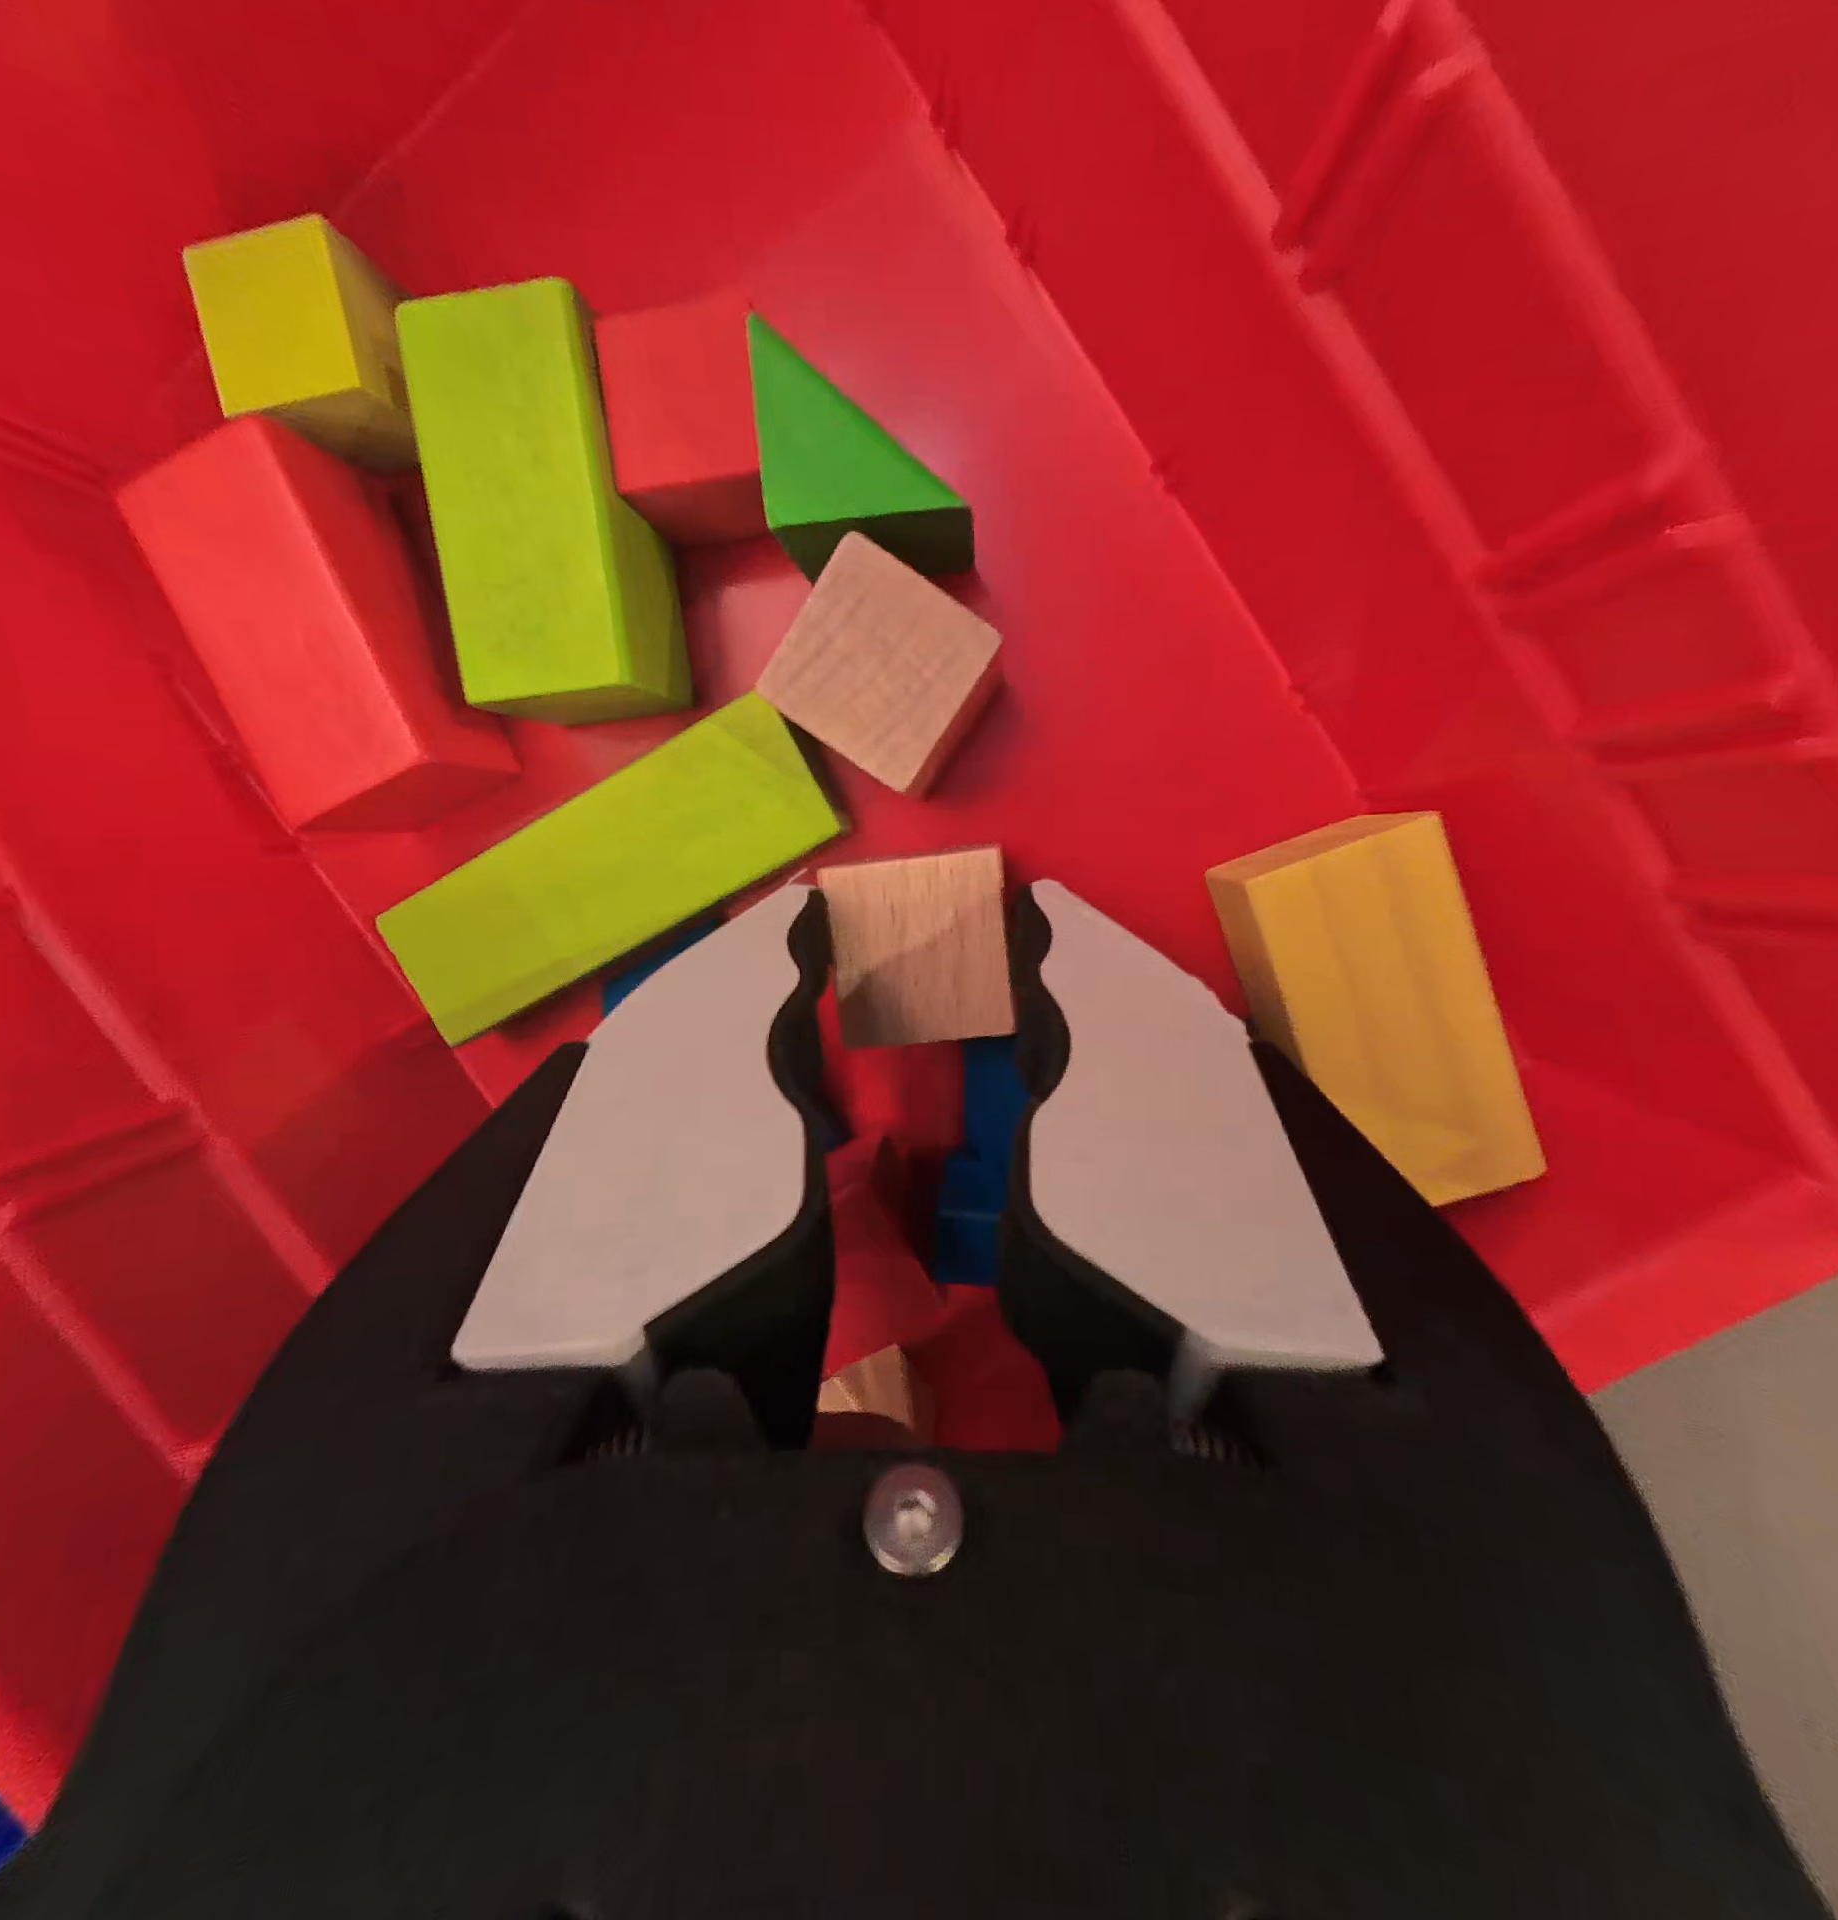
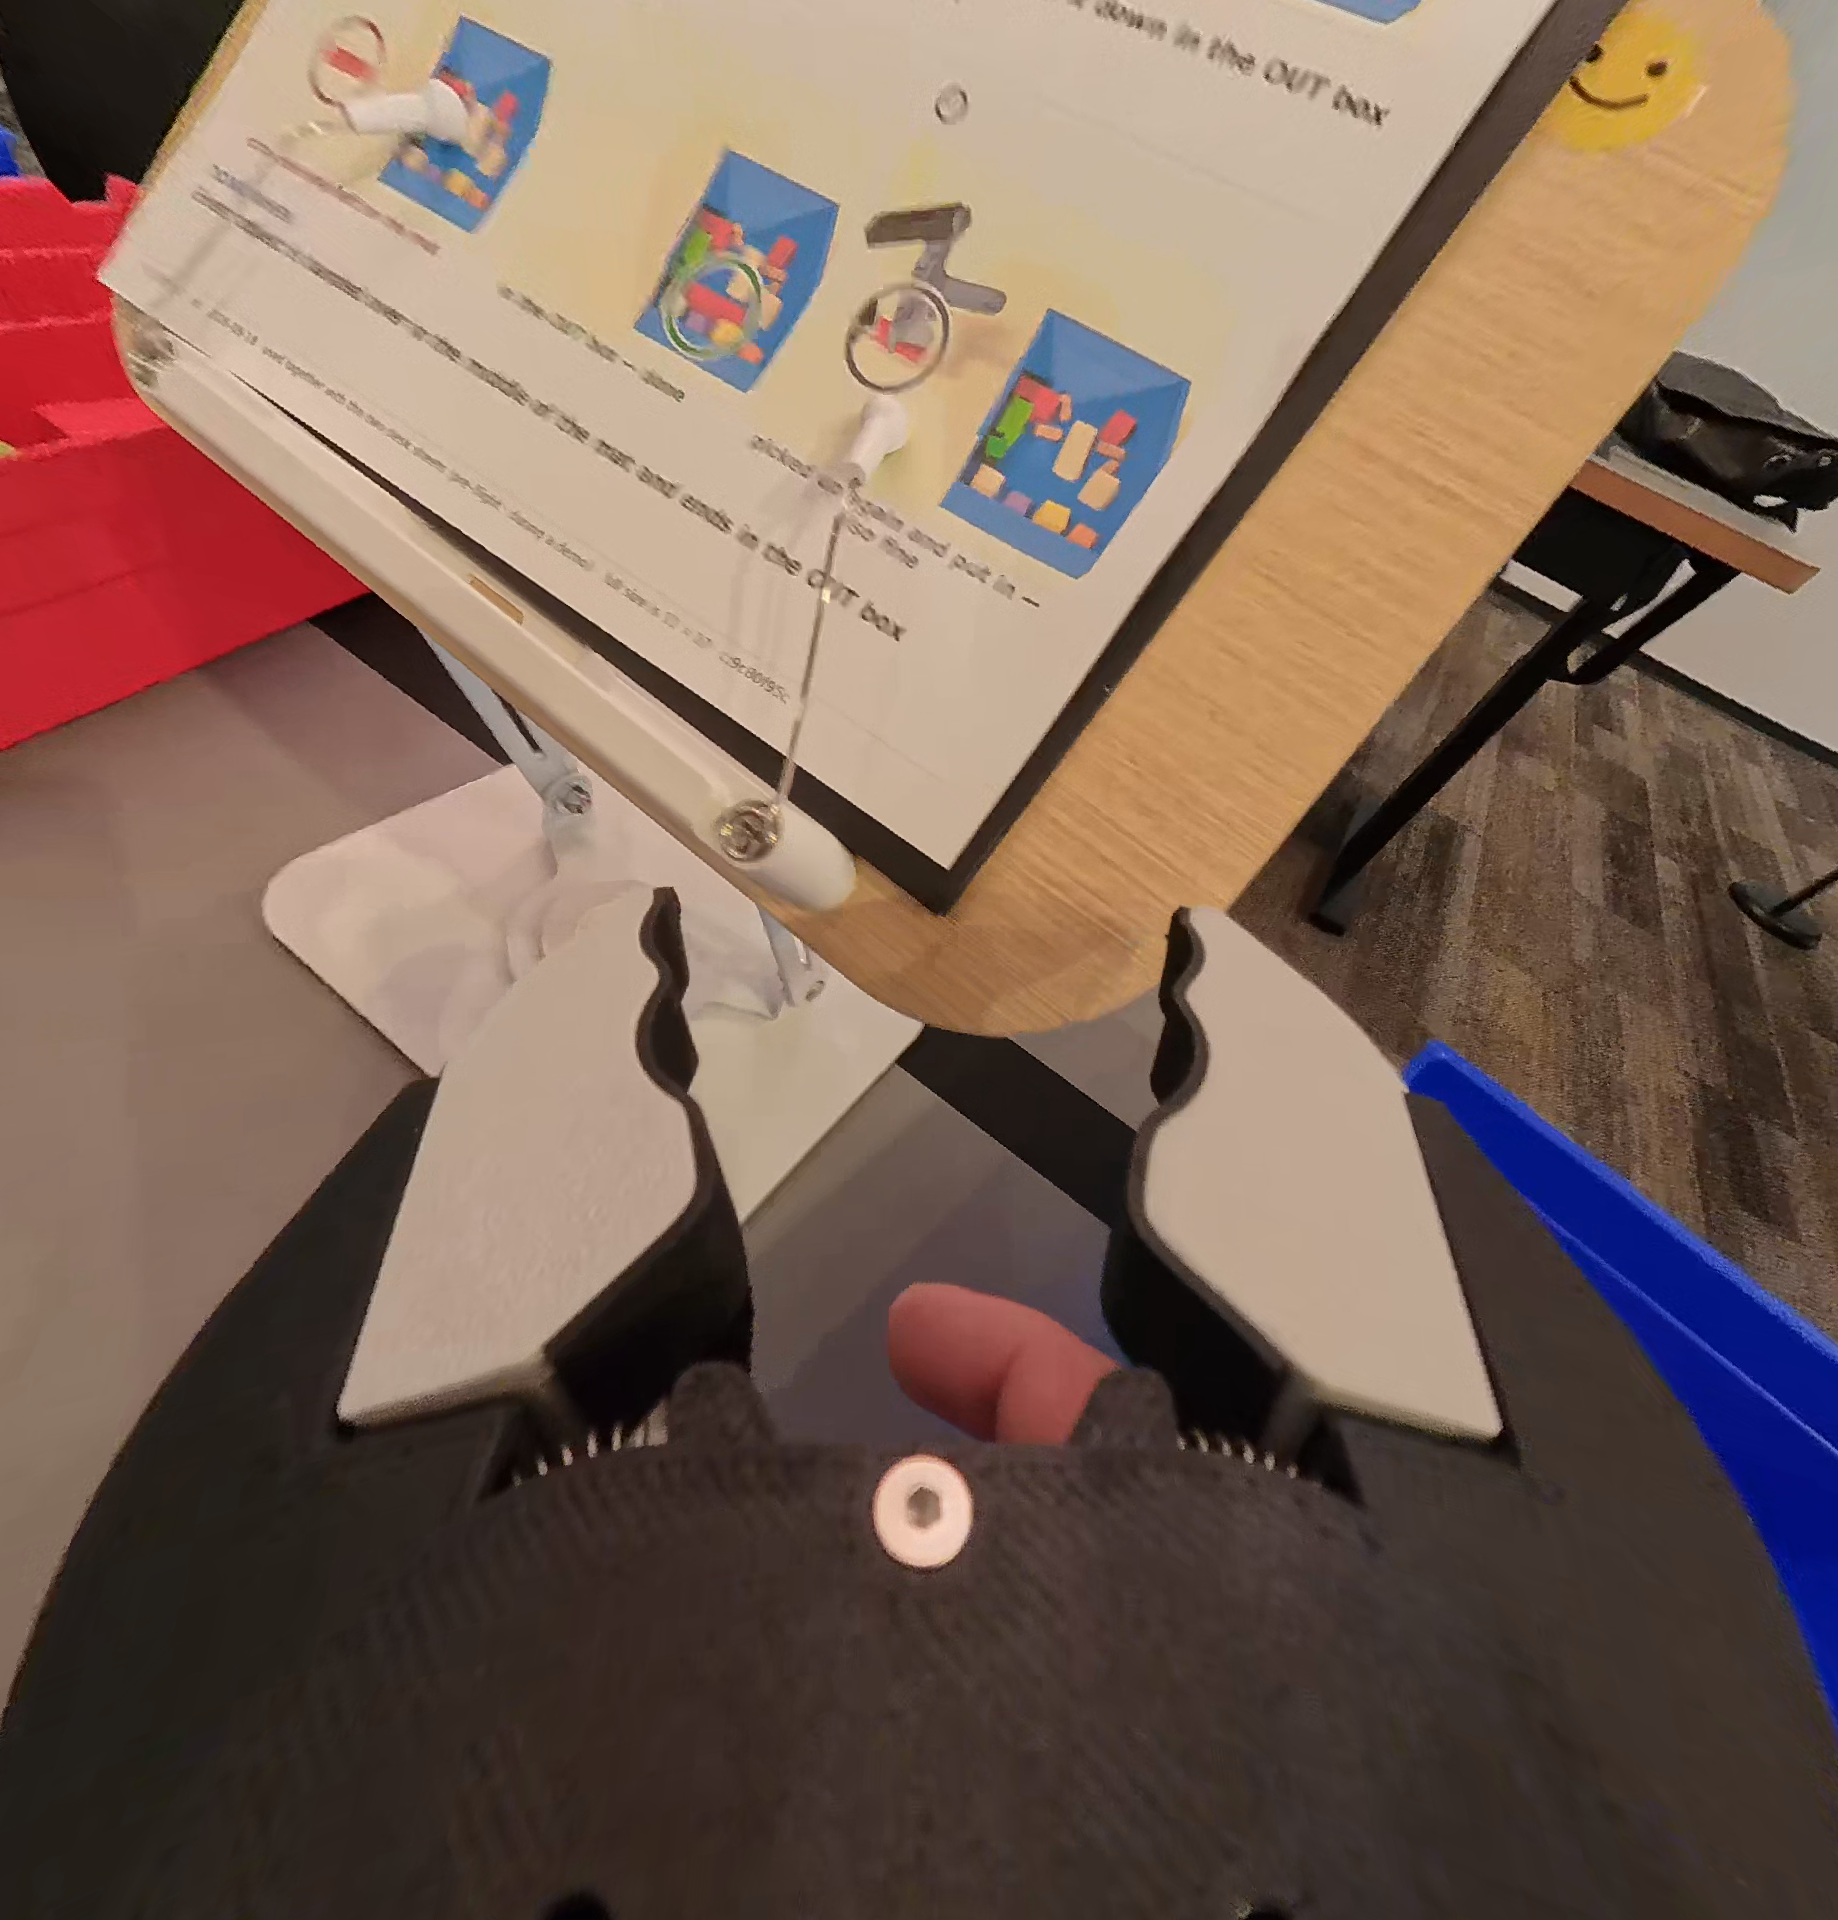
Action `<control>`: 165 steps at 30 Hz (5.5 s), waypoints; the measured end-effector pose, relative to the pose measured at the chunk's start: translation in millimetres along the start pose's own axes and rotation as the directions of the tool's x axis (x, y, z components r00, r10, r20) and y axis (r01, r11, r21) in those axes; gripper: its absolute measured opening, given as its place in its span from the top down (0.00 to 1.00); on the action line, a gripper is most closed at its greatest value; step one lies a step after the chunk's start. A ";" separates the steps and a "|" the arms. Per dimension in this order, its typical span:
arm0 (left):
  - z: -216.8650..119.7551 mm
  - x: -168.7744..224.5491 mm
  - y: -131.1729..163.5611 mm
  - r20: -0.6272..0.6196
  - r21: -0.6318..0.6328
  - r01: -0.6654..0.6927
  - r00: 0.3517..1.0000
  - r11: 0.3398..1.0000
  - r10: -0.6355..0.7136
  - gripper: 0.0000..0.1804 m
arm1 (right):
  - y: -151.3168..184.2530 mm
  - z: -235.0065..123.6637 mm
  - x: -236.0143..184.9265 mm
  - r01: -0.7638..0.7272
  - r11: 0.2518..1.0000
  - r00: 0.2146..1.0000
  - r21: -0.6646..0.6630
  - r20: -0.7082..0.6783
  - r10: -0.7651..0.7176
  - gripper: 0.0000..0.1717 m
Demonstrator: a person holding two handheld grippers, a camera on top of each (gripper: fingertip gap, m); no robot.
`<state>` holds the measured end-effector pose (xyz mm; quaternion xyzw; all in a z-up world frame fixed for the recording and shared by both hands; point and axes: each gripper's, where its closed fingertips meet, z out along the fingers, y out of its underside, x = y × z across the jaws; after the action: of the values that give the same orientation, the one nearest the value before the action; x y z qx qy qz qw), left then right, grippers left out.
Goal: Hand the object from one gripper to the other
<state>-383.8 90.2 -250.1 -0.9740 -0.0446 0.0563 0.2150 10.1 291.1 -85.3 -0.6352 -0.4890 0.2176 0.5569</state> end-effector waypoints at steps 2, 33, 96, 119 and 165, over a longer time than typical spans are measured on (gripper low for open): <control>-14.6 3.7 -12.5 -0.022 0.086 -0.018 1.000 0.996 0.020 0.81 | -11.8 -3.9 -10.0 -0.022 0.999 0.998 0.032 0.057 0.020 0.51; -285.3 308.2 -70.3 0.329 0.898 -0.429 0.510 -0.096 0.795 0.78 | -131.3 -90.8 -209.0 -0.575 0.794 -0.069 -0.198 0.979 0.194 0.80; -187.1 69.0 -119.4 0.173 0.774 -0.404 0.876 0.488 0.451 0.81 | -67.3 -72.6 4.9 -0.424 0.897 0.846 0.123 0.407 0.345 0.65; -302.4 319.0 -89.3 0.361 0.918 -0.351 0.539 -0.187 0.761 0.81 | -155.7 -98.4 -188.5 -0.620 0.774 0.050 -0.131 0.977 0.206 0.80; 21.9 -32.6 -16.7 0.033 -0.140 -0.464 0.881 0.875 0.472 0.79 | 93.3 -48.7 109.6 -0.489 0.849 0.872 -0.203 -0.131 0.471 0.66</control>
<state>-419.9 110.8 -259.8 -0.9652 0.1815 0.1359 0.1305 132.2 370.9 -127.8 -0.8050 -0.3148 0.2672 0.4260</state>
